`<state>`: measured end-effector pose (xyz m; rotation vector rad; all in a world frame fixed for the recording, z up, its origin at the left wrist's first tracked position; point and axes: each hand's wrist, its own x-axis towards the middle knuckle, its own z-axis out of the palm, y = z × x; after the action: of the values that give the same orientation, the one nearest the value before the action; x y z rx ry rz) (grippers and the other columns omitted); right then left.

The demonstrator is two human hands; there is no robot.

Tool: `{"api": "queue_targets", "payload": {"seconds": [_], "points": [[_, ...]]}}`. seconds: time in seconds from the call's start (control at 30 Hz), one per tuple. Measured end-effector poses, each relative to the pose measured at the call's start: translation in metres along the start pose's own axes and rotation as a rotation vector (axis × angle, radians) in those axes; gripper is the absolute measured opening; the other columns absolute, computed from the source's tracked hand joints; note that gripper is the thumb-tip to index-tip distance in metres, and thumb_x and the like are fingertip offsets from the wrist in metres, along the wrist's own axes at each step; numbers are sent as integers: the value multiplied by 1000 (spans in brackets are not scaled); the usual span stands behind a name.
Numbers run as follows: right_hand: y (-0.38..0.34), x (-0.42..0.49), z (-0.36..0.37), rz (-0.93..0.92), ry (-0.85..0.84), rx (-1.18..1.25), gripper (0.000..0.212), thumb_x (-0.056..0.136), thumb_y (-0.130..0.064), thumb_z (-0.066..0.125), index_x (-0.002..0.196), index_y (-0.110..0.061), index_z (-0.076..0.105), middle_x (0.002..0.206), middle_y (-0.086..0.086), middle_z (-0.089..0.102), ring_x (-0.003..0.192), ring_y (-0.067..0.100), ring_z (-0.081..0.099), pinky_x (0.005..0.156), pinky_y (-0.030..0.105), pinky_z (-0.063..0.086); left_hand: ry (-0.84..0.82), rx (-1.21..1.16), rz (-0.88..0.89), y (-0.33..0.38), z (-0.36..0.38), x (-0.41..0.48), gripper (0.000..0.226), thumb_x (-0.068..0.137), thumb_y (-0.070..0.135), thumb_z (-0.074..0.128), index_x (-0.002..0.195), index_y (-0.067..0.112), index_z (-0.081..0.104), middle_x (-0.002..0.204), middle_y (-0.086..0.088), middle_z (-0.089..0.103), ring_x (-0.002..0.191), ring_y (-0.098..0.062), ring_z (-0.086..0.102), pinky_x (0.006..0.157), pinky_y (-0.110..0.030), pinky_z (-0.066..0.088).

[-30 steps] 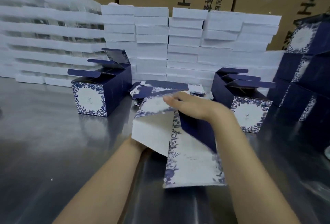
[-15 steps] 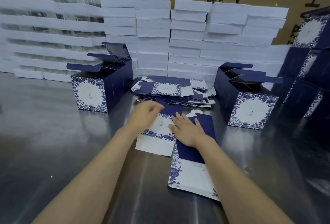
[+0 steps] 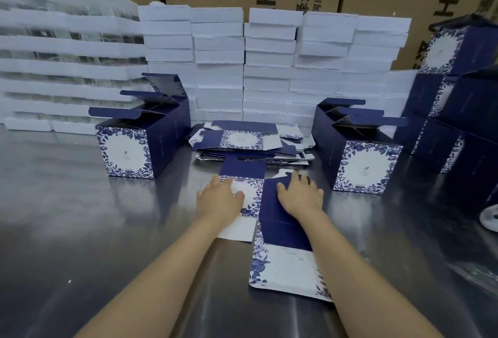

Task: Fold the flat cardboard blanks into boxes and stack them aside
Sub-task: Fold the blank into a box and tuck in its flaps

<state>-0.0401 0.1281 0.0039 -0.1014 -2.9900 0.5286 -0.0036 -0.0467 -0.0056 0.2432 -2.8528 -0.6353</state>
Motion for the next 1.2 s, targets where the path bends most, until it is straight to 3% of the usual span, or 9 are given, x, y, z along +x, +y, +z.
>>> {"api": "queue_targets", "payload": {"seconds": [0.17,0.3,0.5,0.63,0.73,0.87,0.97,1.1,1.2], "points": [[6,9,-28,96,121,646,44,89,-25,57,129,-8,51,131,11,54,119,32,52,97,38,43,174,-714,-234,-3,-19,8,37,93,23,52,130,19,56,133,-1,56,108,-20,55,88,-29,43],[3,6,-52,-1,54,852,61,93,-37,56,145,-11,39,149,4,40,135,24,39,107,36,34,26,-1163,-366,-7,-33,11,34,94,36,56,123,19,61,122,-1,63,108,-20,58,91,-36,48],[-24,-22,-106,-334,28,895,56,84,-63,59,133,-48,38,141,-15,34,120,-8,43,98,20,33,119,-1127,-37,17,-50,1,38,95,49,51,126,26,53,120,9,62,106,-7,59,86,-26,46],[-41,-37,-134,-481,94,860,93,70,-64,73,146,-48,21,154,-13,16,144,15,21,115,43,28,284,-1051,142,42,-87,9,32,93,57,47,115,35,52,111,15,63,97,3,60,82,-26,46],[-40,-37,-147,-606,116,834,117,68,-55,80,149,-50,-5,153,-24,2,139,2,19,103,27,31,391,-1203,138,52,-115,17,31,95,59,36,107,37,53,112,13,62,104,0,59,94,-33,45],[-35,-32,-153,-793,227,732,136,60,-44,86,142,-54,-22,144,-38,-9,133,-20,4,90,9,33,197,-1501,262,44,-144,25,52,99,56,29,129,25,59,124,5,67,114,-11,62,100,-36,46],[-35,-20,-137,-857,254,693,138,59,-32,88,144,-53,-19,156,-24,-6,147,2,3,96,14,40,-24,-1415,308,21,-157,26,56,97,56,34,128,17,60,126,-5,65,114,-20,63,93,-38,52],[-31,-7,-103,-862,124,723,119,67,-3,80,151,-42,6,153,-21,10,144,-2,14,110,31,39,-216,-1148,179,-5,-159,17,52,78,69,55,87,20,69,96,1,73,95,-21,67,71,-33,55],[-35,-3,-88,-893,75,761,82,76,6,69,141,-34,38,150,-13,21,139,0,26,105,23,40,-360,-737,215,-11,-159,13,54,67,56,80,113,31,64,117,13,66,103,-4,64,74,-28,57]]}}
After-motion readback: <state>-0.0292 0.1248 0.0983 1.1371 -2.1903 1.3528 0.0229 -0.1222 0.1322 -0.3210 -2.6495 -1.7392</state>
